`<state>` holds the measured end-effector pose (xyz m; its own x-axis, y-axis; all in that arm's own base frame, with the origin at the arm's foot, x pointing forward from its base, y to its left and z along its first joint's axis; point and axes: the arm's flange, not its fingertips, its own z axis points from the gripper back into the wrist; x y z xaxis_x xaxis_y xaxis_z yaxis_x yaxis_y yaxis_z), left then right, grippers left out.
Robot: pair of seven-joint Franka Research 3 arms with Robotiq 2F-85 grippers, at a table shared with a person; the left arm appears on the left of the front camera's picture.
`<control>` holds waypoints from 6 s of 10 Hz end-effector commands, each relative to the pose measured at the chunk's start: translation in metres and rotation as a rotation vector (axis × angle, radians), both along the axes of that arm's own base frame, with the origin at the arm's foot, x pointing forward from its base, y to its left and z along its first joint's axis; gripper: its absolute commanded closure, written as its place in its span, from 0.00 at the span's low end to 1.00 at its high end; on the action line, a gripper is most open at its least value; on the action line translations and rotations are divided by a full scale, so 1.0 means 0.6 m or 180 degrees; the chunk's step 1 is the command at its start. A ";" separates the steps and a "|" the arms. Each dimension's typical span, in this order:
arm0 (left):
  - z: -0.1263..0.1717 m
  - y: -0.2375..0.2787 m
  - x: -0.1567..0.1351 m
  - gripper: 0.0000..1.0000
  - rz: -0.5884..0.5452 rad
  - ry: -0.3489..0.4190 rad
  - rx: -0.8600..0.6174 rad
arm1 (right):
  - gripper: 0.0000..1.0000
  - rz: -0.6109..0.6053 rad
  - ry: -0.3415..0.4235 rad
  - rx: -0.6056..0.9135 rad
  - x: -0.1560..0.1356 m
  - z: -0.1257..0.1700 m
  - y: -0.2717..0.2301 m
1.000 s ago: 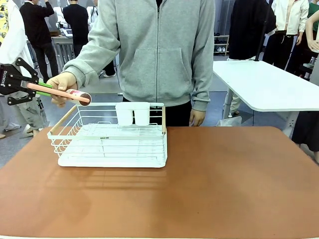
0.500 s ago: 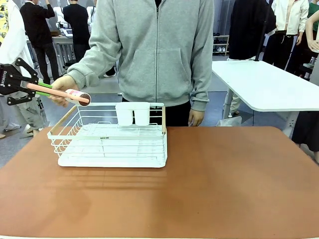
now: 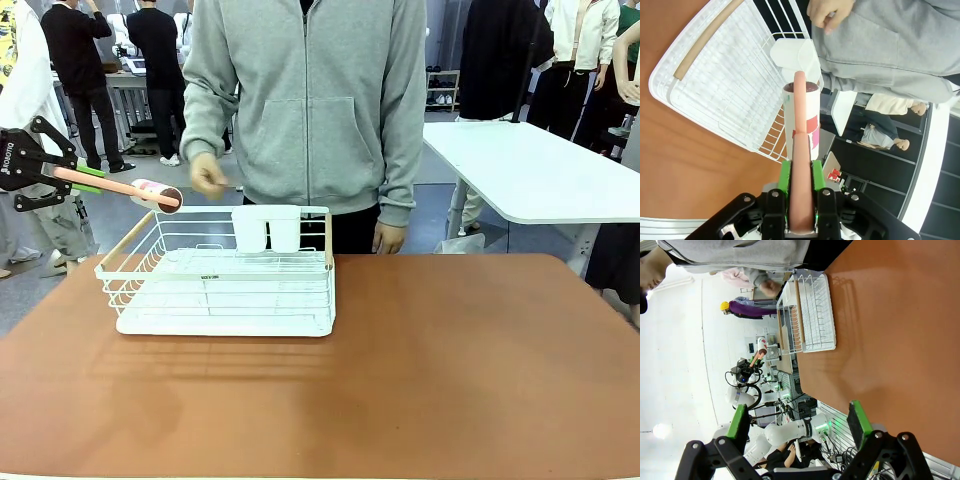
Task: Clean the table.
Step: Clean the table with the Lint Roller when the human lifts the Dish drying rack.
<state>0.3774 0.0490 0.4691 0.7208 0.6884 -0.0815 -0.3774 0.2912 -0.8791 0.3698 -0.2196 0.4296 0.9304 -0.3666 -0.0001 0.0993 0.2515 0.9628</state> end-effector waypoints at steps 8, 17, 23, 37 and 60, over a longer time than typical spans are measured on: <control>0.001 -0.001 0.000 0.94 -0.0001 0.0003 -0.0017 | 0.00 0.0000 -0.0031 0.0021 -0.002 0.008 0.000; 0.001 -0.001 0.000 0.94 -0.0001 0.0003 -0.0017 | 0.00 0.0000 -0.0031 0.0021 -0.002 0.008 0.000; 0.001 -0.001 0.000 0.94 -0.0001 0.0003 -0.0017 | 0.00 0.0000 -0.0031 0.0021 -0.002 0.008 0.000; 0.001 -0.001 0.000 0.94 -0.0001 0.0003 -0.0017 | 0.00 0.0000 -0.0031 0.0021 -0.002 0.008 0.000; 0.040 0.027 0.207 0.79 -0.2144 0.0476 0.2560 | 0.00 0.0000 -0.0031 0.0021 -0.002 0.008 0.000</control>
